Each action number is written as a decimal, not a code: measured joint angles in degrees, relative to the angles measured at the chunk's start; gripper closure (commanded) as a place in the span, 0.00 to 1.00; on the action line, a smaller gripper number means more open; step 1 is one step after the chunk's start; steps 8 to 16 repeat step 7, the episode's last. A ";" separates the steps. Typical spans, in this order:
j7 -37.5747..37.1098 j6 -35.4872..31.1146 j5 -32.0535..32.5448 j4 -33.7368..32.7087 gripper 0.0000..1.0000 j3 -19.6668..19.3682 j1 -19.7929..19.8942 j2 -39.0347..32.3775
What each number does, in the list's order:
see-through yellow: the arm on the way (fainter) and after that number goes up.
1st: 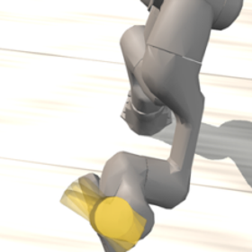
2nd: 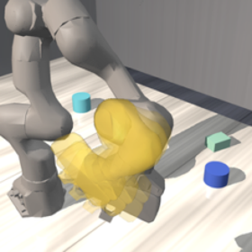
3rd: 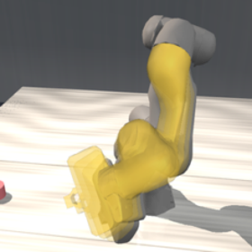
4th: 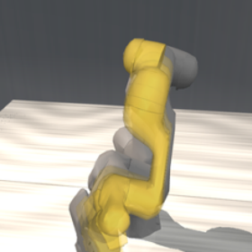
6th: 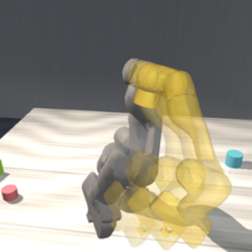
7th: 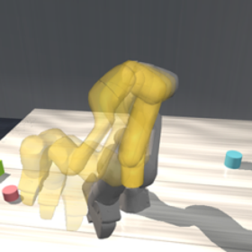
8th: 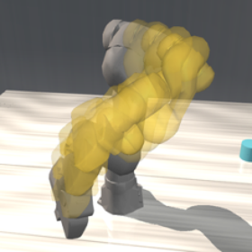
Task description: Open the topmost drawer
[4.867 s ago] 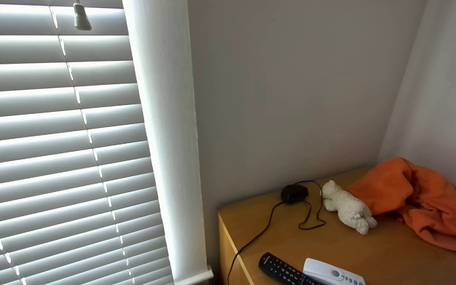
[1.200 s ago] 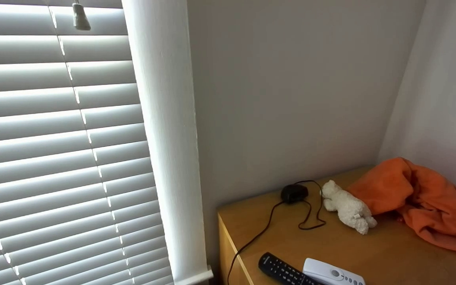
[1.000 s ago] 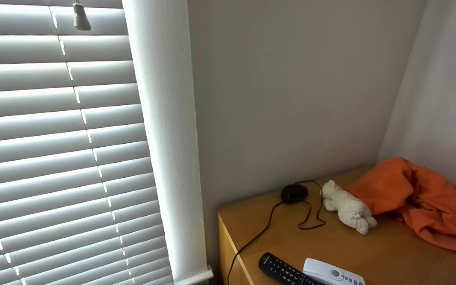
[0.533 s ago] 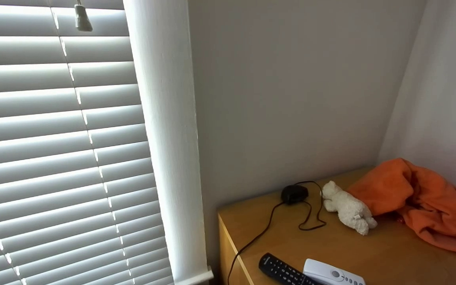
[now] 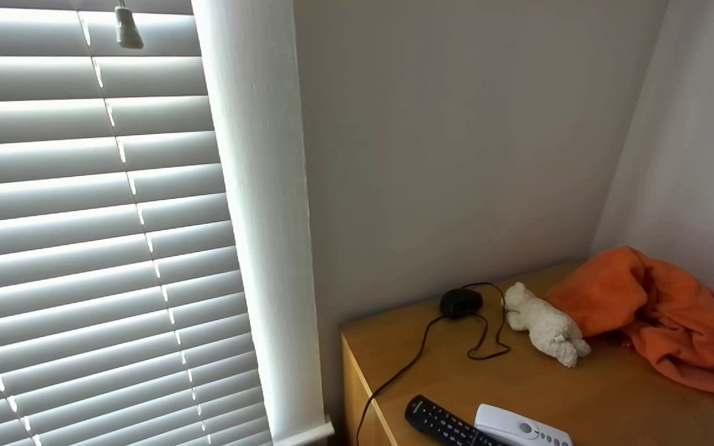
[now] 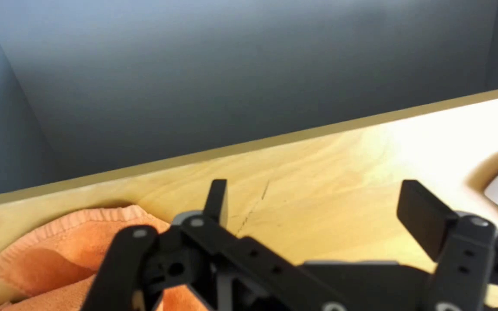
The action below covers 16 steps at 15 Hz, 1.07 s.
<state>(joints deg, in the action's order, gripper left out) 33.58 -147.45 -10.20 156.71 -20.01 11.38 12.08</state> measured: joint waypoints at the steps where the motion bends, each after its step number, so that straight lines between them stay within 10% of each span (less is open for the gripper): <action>1: -1.49 1.99 1.49 0.92 0.00 0.52 0.52 2.89; 16: -8.24 10.83 8.13 0.49 0.00 2.30 3.81 10.60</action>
